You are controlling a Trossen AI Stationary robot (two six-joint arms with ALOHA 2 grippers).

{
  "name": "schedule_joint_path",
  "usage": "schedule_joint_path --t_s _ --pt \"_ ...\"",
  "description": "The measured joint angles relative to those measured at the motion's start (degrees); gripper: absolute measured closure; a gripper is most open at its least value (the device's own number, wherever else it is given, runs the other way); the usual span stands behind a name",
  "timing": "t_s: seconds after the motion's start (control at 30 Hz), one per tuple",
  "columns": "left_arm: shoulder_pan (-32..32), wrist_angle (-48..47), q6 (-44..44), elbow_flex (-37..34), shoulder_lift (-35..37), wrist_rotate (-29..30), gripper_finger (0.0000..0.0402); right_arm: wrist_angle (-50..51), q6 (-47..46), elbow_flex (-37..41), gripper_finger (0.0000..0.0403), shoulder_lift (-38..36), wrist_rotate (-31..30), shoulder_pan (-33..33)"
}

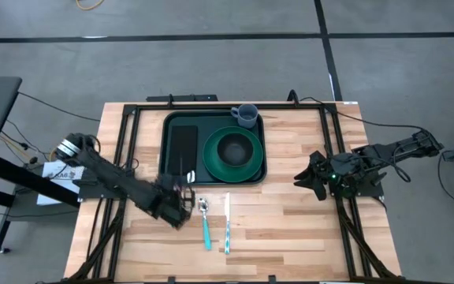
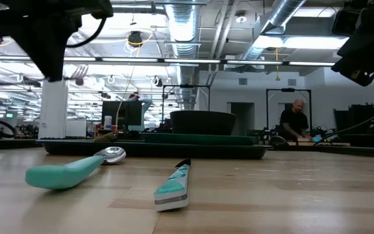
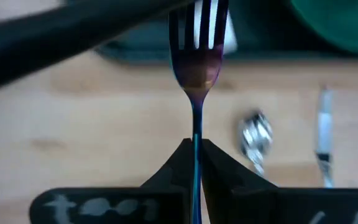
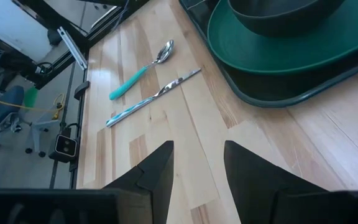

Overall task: Set up tray
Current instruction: Put the blue fork on the black napkin on the dark green serving tray

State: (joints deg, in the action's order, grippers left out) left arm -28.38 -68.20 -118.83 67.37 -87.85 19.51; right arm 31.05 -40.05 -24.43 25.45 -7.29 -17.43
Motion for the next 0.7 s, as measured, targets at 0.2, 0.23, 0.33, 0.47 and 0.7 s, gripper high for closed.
schedule_joint_path --t_s 0.2,0.23,0.33,0.47,0.7 --pt "10.41 -9.45 10.88 -1.68 9.91 0.45 0.0401 -0.17 0.00 0.00 0.0269 0.02 -0.02 0.00" --pt "12.66 -9.29 13.30 -2.68 11.65 0.44 0.0401 -0.17 0.00 0.00 0.0269 0.02 -0.01 0.00" --pt "20.10 -8.72 20.17 -5.55 16.64 0.46 0.0401 -0.17 -0.02 0.00 0.0269 0.02 -0.02 0.00" --pt "29.83 -6.03 29.97 -8.87 20.50 0.00 0.0401 -0.16 -0.46 0.00 0.0269 0.02 -0.07 0.00" --pt "45.85 7.02 49.29 -14.51 20.13 -5.85 0.0401 -0.15 -3.61 0.00 0.0269 0.02 -0.13 0.00"
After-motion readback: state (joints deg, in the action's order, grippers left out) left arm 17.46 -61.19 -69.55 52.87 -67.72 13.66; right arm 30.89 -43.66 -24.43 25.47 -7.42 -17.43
